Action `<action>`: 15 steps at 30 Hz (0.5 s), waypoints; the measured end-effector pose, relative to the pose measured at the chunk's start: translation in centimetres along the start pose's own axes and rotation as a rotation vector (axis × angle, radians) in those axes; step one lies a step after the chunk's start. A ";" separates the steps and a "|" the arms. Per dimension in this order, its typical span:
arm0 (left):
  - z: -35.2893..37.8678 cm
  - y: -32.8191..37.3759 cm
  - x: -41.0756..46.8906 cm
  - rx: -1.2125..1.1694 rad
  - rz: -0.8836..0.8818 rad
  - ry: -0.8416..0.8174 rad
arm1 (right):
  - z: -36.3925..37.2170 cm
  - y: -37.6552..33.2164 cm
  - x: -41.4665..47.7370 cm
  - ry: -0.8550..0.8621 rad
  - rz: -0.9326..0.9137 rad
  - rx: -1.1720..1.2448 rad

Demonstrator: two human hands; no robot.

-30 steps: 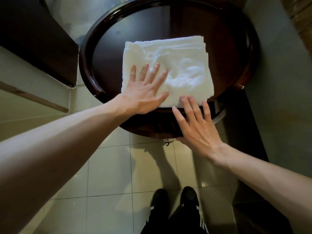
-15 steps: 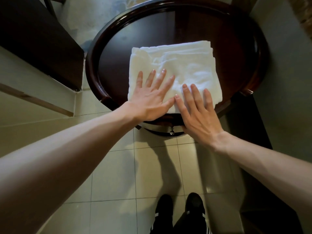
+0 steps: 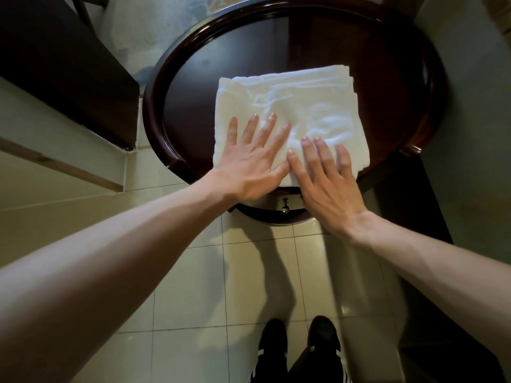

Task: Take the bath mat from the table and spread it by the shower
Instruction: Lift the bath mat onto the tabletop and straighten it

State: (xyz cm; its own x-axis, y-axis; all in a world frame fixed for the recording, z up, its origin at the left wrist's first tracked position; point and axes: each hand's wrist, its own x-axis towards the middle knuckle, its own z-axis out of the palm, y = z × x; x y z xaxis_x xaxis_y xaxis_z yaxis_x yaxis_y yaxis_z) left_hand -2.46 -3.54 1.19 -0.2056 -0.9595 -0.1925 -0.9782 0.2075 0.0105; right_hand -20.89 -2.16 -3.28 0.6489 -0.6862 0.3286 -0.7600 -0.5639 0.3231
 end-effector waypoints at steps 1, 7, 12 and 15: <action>0.0 0.0 0.0 0.000 0.001 0.000 | 0.1 0.0 -0.1 0.007 0.001 -0.009; -0.1 0.1 -0.2 0.008 0.003 -0.010 | 0.2 -0.3 -0.3 0.012 0.013 -0.050; -0.2 0.2 -0.2 0.018 -0.006 -0.021 | -0.8 0.3 0.1 -0.083 0.004 -0.010; -0.2 0.2 -0.3 0.013 -0.008 -0.021 | -1.6 0.8 0.4 -0.176 -0.011 0.062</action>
State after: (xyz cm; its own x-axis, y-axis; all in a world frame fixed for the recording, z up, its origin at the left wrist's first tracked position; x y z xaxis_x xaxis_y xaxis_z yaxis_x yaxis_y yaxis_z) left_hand -2.61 -3.22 1.42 -0.1973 -0.9569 -0.2132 -0.9792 0.2028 -0.0040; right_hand -21.19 -2.15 -1.43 0.6448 -0.7468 0.1630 -0.7573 -0.5953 0.2685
